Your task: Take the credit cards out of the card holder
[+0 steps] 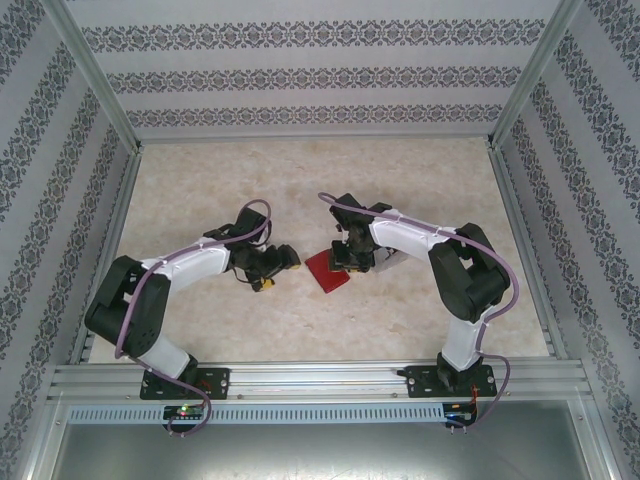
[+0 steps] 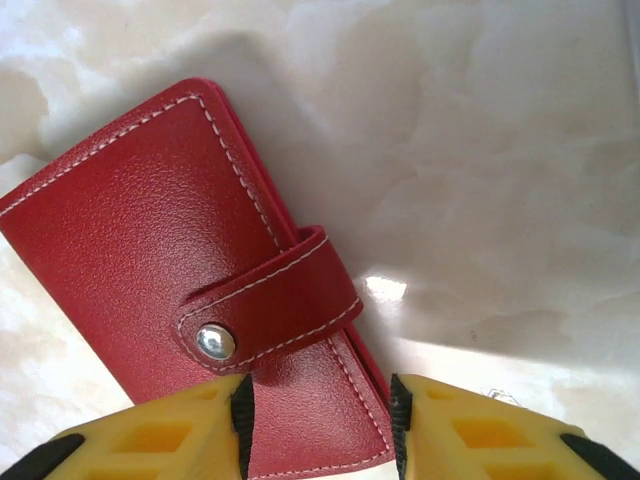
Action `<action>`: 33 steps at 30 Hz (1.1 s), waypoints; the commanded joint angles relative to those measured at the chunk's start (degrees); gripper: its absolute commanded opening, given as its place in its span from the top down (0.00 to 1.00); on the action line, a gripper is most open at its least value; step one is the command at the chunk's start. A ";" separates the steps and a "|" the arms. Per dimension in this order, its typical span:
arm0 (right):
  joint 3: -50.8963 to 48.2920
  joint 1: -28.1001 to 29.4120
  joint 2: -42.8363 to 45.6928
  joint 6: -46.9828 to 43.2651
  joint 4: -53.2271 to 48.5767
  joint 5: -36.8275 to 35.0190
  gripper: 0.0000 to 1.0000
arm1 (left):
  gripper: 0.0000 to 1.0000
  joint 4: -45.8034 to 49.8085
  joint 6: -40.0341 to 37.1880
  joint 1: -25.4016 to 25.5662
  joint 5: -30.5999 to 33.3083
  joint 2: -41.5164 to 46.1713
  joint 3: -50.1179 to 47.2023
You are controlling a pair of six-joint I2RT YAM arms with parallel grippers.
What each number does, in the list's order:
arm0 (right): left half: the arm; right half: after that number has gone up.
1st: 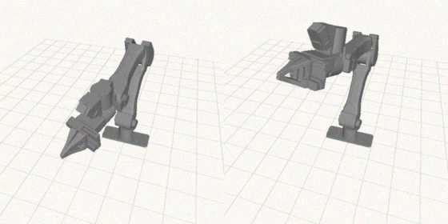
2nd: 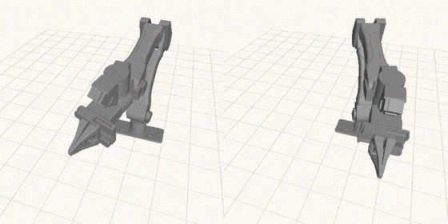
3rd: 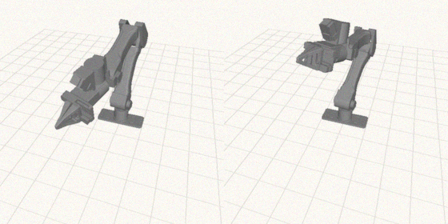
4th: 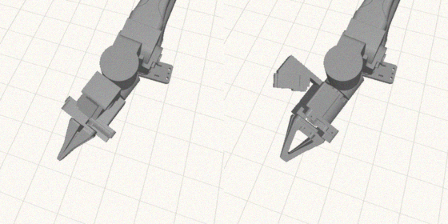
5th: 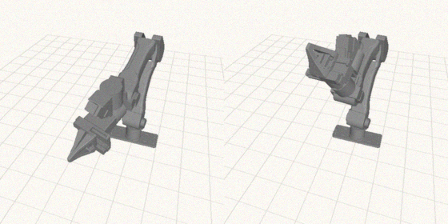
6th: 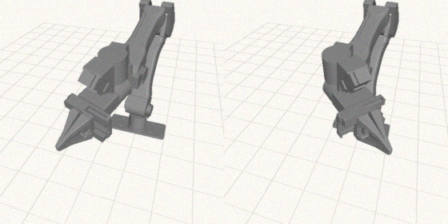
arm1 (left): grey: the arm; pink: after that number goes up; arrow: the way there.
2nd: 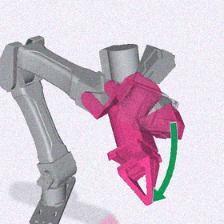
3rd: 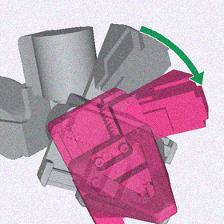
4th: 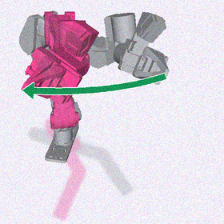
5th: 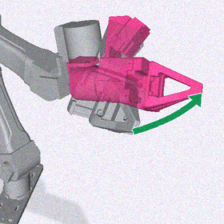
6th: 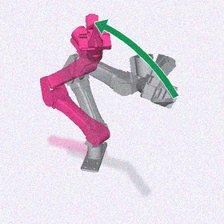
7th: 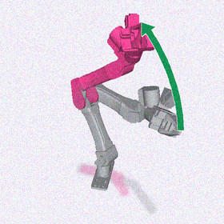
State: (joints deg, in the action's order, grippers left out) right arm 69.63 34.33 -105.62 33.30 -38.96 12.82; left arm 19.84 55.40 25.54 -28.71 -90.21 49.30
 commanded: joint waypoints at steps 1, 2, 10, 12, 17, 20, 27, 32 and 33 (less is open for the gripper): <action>-1.57 -0.19 -0.02 1.18 1.76 3.12 0.60 | 0.24 -6.76 1.98 0.93 -3.85 -2.01 0.41; -1.79 -0.20 -0.16 1.36 2.53 4.19 0.60 | 0.26 -7.50 2.07 1.01 -4.49 -2.49 0.45; -2.67 -0.25 -1.86 5.14 10.92 14.10 0.62 | 0.31 -7.21 1.10 1.01 -4.96 -4.76 2.45; -2.81 -0.45 -1.76 5.53 12.50 15.49 0.62 | 0.33 -7.24 0.88 1.04 -5.27 -5.29 2.97; -4.21 -2.01 2.03 5.37 13.12 11.17 0.59 | 0.38 -7.90 0.50 1.05 -6.17 -6.73 3.52; -4.27 -2.38 2.61 3.90 12.76 9.60 0.57 | 0.40 -8.06 0.46 1.05 -6.34 -7.16 3.61; -0.43 -0.94 -2.58 3.25 11.38 9.03 0.59 | 0.46 -9.66 0.16 1.08 -7.34 -8.53 3.91; 0.51 -0.75 -4.10 5.46 12.03 6.16 0.62 | 0.51 -9.98 -0.33 1.01 -7.94 -9.71 4.15; 0.53 -0.81 -4.20 5.95 12.22 5.87 0.63 | 0.52 -10.19 -0.33 1.00 -8.01 -9.80 3.98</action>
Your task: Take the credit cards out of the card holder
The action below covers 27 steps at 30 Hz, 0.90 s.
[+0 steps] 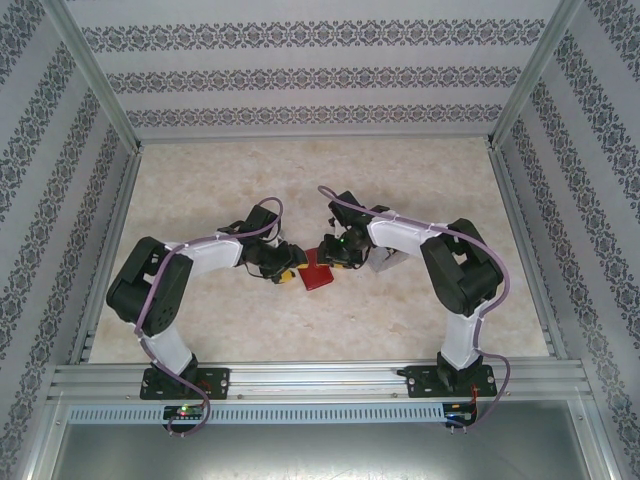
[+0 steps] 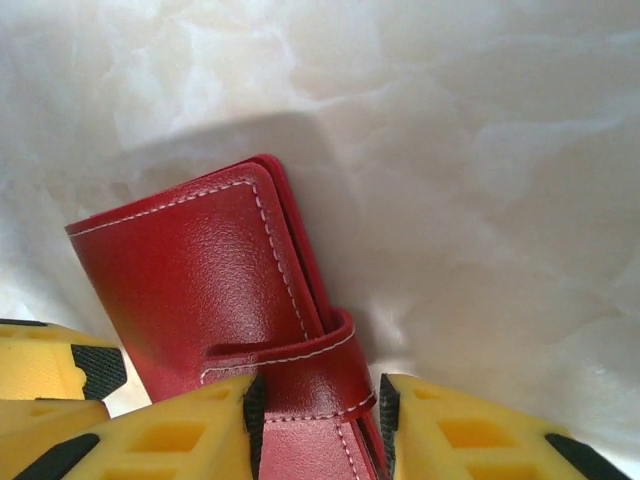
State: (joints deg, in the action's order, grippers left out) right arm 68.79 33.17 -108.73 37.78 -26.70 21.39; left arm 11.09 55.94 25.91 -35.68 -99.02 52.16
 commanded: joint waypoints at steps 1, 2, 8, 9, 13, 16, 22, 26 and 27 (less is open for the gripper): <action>1.34 0.37 -1.30 1.83 0.06 -3.13 0.63 | 0.54 -1.79 -0.89 0.64 -1.26 -1.08 0.96; 1.35 0.43 -1.43 2.09 0.07 -3.38 0.63 | 0.54 -2.06 -0.84 0.65 -1.35 -1.17 0.84; 1.31 0.48 -2.71 2.52 -0.52 -3.72 0.63 | 0.57 -2.73 -1.06 0.63 -1.83 -2.54 1.36; 1.18 0.49 -2.89 2.61 -0.77 -3.88 0.63 | 0.57 -3.29 -1.00 0.64 -1.92 -2.79 1.28; 1.00 0.49 -3.56 2.91 -1.16 -3.74 0.64 | 0.60 -5.58 -0.46 0.63 -3.23 -3.88 1.14; 0.99 0.45 -4.11 3.00 -1.33 -3.46 0.64 | 0.61 -7.66 -0.05 0.64 -4.02 -4.32 0.92; 0.60 0.36 -3.59 3.00 -1.34 -2.51 0.64 | 0.72 -13.78 0.48 0.56 -4.43 -3.99 -0.44; 0.37 0.67 -0.92 2.32 -0.73 -2.60 0.61 | 0.86 -15.97 -0.06 0.59 -4.58 -3.30 -1.10; 0.59 0.69 -0.27 1.93 -0.94 -2.83 0.60 | 0.89 -15.84 -0.49 0.57 -4.41 -3.05 -1.21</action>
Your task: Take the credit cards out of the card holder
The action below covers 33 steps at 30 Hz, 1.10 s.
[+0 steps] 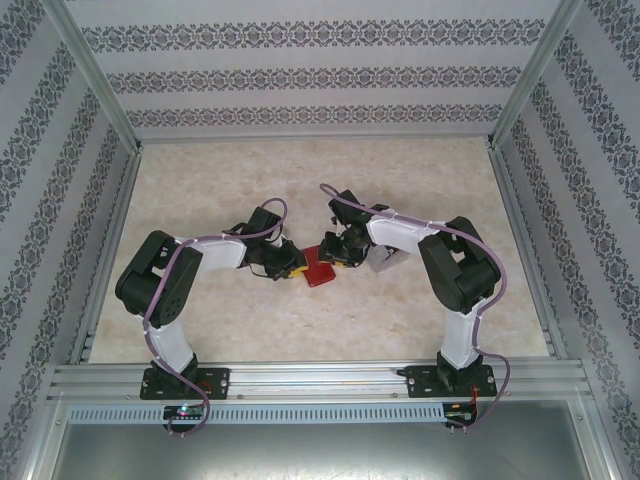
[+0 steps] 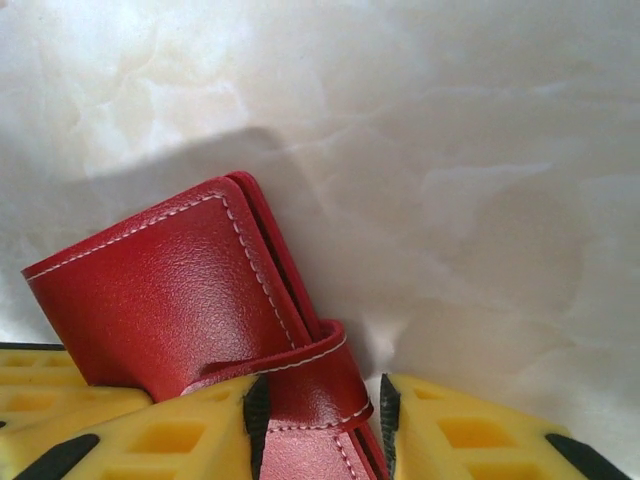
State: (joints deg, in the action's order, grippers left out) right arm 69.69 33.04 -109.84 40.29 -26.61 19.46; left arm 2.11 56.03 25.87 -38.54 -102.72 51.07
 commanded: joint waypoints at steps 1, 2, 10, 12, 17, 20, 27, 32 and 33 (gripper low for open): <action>-0.17 0.89 1.66 -0.90 -1.08 -1.28 0.59 | 0.92 -6.41 -1.29 0.52 -1.39 1.04 0.05; -0.08 1.02 2.60 -1.32 -1.01 -1.80 0.58 | 0.95 -5.45 -2.29 0.52 -1.15 1.44 0.28; 1.98 3.73 3.65 -4.00 -0.33 -2.11 0.51 | 1.00 2.97 -8.12 0.04 0.27 3.13 2.55; 2.67 3.98 2.69 -3.82 -0.44 -1.99 0.51 | 1.00 3.30 -8.18 0.02 0.31 3.21 2.55; 3.85 4.29 0.80 -3.30 -1.74 -3.44 0.56 | 1.00 2.55 -7.60 -0.04 0.49 3.74 1.95; 4.29 4.17 -0.04 -3.29 -2.38 -4.40 0.59 | 1.00 2.37 -7.43 -0.01 0.49 3.84 1.68; 5.96 4.34 -1.75 -3.55 -4.81 -7.34 0.61 | 1.00 2.86 -7.54 0.01 0.73 4.04 1.40; 6.35 4.53 -2.47 -3.42 -6.90 -10.24 0.66 | 1.00 4.23 -7.95 -0.06 1.77 4.45 1.40; 6.42 4.53 -2.48 -3.40 -7.34 -10.78 0.68 | 1.00 4.53 -8.03 -0.10 2.04 4.54 1.40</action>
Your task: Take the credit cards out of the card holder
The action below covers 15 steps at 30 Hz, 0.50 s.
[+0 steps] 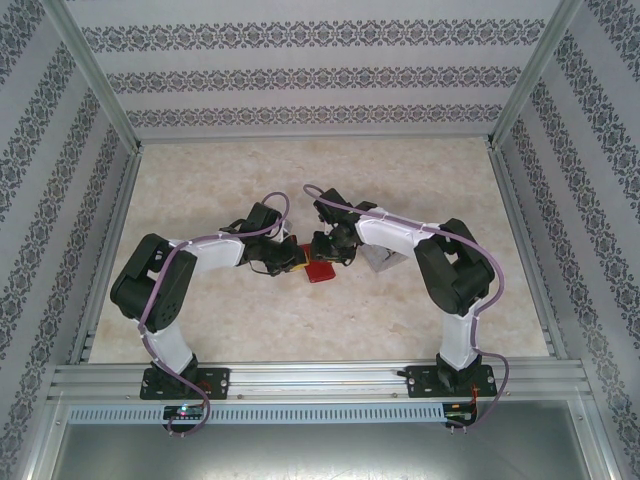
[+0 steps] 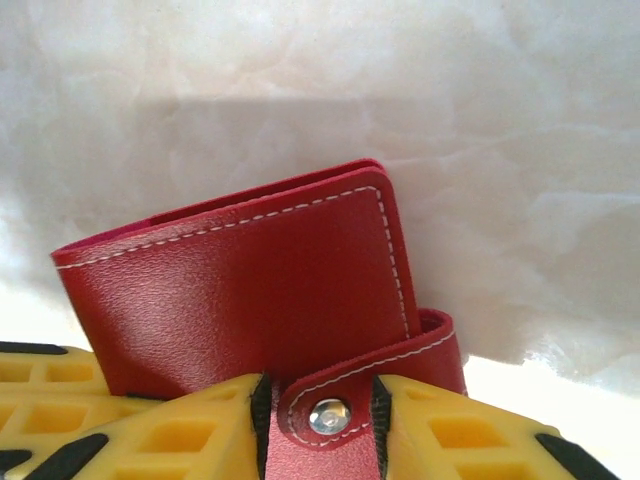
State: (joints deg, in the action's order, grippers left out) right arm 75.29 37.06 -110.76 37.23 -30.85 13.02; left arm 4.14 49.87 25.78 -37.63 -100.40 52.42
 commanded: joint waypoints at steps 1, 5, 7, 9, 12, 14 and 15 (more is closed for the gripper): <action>0.93 0.56 -1.48 -0.30 -3.64 -5.32 0.70 | 1.00 3.11 -1.96 0.02 1.52 2.31 0.13; 0.40 0.59 -0.04 -0.03 -4.57 -8.80 0.79 | 1.00 5.35 -2.56 -0.24 2.79 2.40 0.24; 0.17 0.60 0.36 -0.15 -4.36 -9.31 0.85 | 1.00 6.45 -2.58 -0.64 2.82 2.00 0.26; -0.14 0.47 0.29 0.03 -4.22 -9.55 0.92 | 1.00 6.34 -2.04 -1.36 2.36 1.46 -0.18; -0.23 0.34 0.00 0.78 -5.04 -10.52 0.99 | 1.00 6.07 -2.03 -1.57 2.16 1.45 -0.53; -0.78 0.37 0.56 1.33 -5.38 -12.02 1.00 | 1.00 6.67 -2.36 -1.56 2.27 1.44 -0.33; -1.06 0.34 1.01 1.59 -5.54 -12.97 1.00 | 1.00 6.82 -2.53 -1.61 2.29 1.48 -0.30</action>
State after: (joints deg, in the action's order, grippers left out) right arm 75.48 37.89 -110.30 37.65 -32.18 6.24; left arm 6.81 49.23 25.02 -36.64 -99.94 52.42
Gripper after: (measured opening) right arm 0.062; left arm 0.058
